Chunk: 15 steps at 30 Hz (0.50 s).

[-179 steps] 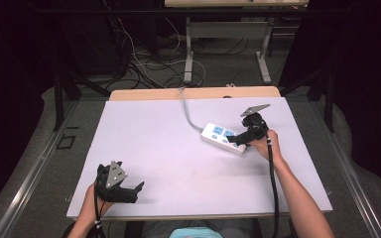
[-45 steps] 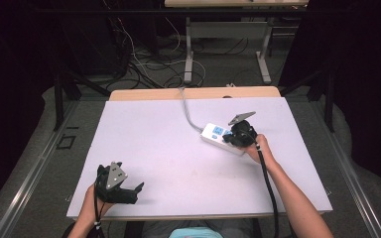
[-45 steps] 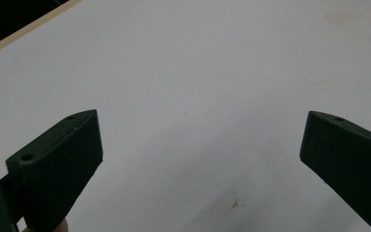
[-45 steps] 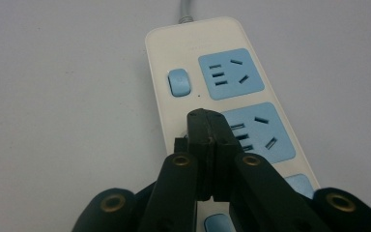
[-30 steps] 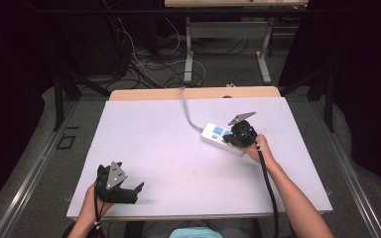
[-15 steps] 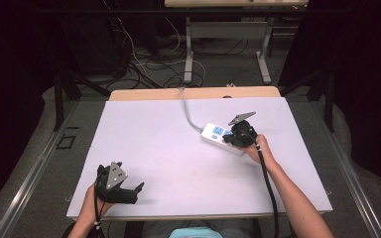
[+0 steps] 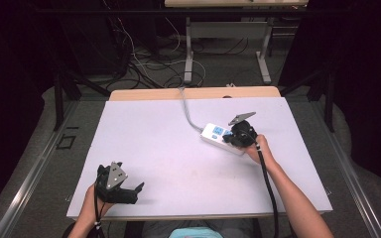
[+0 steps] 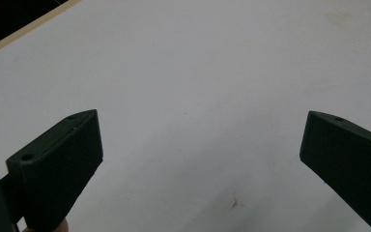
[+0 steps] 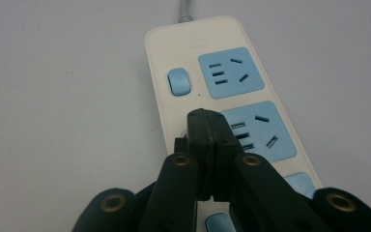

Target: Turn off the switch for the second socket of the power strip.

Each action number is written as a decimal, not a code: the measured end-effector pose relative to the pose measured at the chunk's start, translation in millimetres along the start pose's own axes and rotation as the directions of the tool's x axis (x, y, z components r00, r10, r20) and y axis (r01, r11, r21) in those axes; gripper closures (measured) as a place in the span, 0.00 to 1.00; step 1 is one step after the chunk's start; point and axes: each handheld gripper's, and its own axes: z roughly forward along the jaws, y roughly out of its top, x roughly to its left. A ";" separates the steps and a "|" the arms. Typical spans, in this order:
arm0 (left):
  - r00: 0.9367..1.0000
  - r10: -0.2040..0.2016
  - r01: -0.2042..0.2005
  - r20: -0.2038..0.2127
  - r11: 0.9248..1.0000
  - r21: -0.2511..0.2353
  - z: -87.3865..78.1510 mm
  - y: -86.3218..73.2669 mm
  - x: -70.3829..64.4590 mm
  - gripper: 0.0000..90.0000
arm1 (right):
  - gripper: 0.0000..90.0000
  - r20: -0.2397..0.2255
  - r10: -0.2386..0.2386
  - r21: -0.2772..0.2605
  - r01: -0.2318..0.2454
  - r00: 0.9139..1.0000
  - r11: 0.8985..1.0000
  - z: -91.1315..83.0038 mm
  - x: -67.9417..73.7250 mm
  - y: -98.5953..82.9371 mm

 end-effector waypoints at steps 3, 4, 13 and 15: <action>1.000 -0.001 0.001 0.000 1.000 -0.001 0.0 0.0 0.0 0.02 | 1.00 0.000 0.000 -0.001 0.000 1.000 1.000 0.0 0.0 -0.2; 1.000 0.001 -0.001 0.000 1.000 0.001 0.0 0.0 0.1 0.02 | 1.00 0.000 -0.001 -0.002 0.001 1.000 1.000 0.0 -0.1 -0.2; 1.000 -0.001 0.001 0.000 1.000 -0.001 0.0 0.0 0.1 0.02 | 1.00 -0.011 -0.003 -0.006 0.003 1.000 1.000 -0.4 -1.2 -0.7; 1.000 0.000 0.000 0.000 1.000 -0.001 -0.1 -0.1 0.1 0.02 | 1.00 -0.012 -0.002 -0.007 0.002 1.000 1.000 -0.5 -1.4 -0.8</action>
